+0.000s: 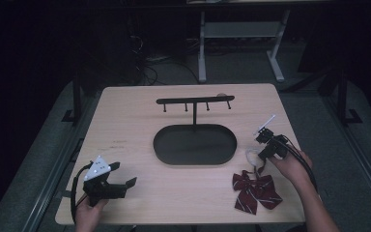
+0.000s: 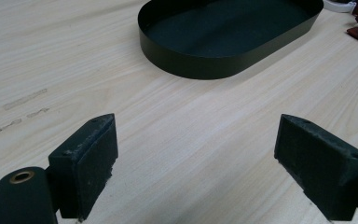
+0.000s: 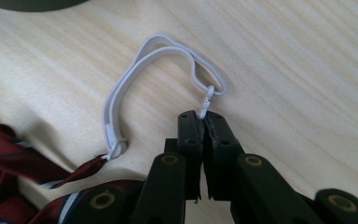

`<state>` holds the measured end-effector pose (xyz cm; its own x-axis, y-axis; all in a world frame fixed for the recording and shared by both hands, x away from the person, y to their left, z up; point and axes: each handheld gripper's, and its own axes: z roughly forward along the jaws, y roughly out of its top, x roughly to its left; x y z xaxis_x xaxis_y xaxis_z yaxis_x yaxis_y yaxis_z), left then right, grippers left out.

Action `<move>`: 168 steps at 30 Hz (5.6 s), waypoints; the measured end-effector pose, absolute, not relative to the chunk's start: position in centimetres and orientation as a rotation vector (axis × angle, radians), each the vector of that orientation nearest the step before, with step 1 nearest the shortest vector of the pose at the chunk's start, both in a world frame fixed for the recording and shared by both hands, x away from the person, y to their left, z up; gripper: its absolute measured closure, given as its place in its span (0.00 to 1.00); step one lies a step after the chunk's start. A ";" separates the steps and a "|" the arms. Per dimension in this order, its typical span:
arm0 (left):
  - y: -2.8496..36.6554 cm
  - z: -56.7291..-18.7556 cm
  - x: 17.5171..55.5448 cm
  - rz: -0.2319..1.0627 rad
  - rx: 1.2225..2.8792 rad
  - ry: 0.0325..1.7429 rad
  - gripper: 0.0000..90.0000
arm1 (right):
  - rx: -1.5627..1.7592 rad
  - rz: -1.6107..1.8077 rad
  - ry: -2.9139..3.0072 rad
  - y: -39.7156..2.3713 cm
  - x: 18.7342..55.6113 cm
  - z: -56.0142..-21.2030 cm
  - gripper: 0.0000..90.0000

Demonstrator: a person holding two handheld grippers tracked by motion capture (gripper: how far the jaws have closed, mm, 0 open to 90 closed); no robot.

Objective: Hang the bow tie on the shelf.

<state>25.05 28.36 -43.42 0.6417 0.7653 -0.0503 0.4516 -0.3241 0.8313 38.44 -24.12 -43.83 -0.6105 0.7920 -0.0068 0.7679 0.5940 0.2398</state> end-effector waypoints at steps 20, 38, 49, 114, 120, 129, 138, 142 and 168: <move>28.3 -43.5 25.1 0.449 1.975 0.948 0.15 | 1.109 0.600 2.835 -23.6 35.8 -38.8 0.96; 28.2 -43.5 25.1 0.446 1.976 0.948 0.15 | 0.962 0.697 2.829 -21.8 34.4 -34.5 0.96; 28.3 -43.5 25.1 0.447 1.974 0.948 0.15 | 0.870 0.700 2.818 -20.3 34.3 -32.1 0.96; 28.2 -43.3 25.1 0.453 1.973 0.930 0.15 | 0.794 0.731 2.795 -17.7 36.3 -26.4 0.96; 28.2 -43.3 25.1 0.455 1.965 0.933 0.15 | 0.794 0.734 2.793 -17.6 36.8 -26.1 0.96; 28.2 -43.3 25.1 0.453 1.969 0.933 0.15 | 0.793 0.722 2.794 -17.1 37.4 -25.4 0.96; 28.2 -43.3 25.2 0.453 1.969 0.931 0.15 | 0.793 0.727 2.795 -17.0 37.8 -25.0 0.96; 28.2 -43.3 25.2 0.454 1.969 0.931 0.15 | 0.796 0.724 2.794 -17.0 38.1 -25.0 0.96; 28.2 -43.3 25.1 0.452 1.968 0.929 0.14 | 0.834 0.696 2.782 -16.2 40.4 -24.3 0.96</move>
